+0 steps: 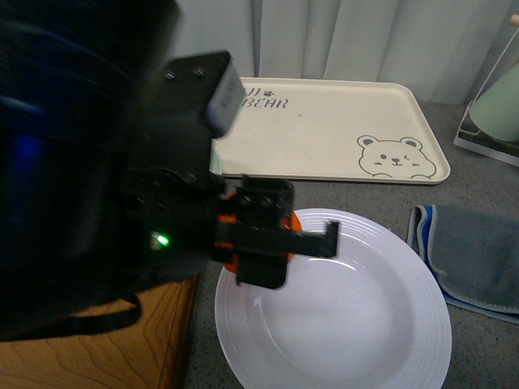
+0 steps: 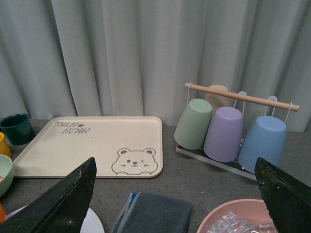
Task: Place orange and plate with both arms
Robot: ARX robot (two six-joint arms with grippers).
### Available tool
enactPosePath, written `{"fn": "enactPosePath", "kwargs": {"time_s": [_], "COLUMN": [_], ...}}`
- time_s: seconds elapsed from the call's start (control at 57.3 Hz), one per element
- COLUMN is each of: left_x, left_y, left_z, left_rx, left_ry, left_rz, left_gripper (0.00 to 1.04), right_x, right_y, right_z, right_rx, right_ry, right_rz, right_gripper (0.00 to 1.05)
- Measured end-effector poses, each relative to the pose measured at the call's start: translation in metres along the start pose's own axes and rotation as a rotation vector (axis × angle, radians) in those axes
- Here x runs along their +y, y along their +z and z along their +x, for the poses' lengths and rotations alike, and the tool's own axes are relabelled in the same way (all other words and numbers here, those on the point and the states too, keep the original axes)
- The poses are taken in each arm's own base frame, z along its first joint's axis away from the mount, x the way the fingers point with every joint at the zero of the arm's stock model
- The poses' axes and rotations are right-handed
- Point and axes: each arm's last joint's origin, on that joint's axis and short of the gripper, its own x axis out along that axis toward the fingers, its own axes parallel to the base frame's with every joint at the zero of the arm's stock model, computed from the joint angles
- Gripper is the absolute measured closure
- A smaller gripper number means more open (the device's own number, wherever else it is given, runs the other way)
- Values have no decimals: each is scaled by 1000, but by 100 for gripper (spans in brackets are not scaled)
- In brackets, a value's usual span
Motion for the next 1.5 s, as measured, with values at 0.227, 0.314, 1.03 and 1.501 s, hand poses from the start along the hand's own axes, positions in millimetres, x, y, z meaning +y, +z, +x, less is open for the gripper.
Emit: {"fn": "enactPosePath", "kwargs": {"time_s": [0.227,0.314,1.03,1.501], "left_x": [-20,-21,3,84], "left_y": [-14,-18,6,-17], "left_z": [33,41,15,-109], "left_rx": [81,108,2,-713], "left_ry": [-37,-33,-96,445], "left_rz": [30,35,-189,95], "left_gripper": [59,59,7,87], "right_x": [0,0,0,0], "right_y": [0,0,0,0], "right_z": [0,0,0,0], "right_rx": [0,0,0,0], "right_ry": [0,0,0,0], "right_rz": [0,0,0,0], "right_gripper": [9,9,9,9]}}
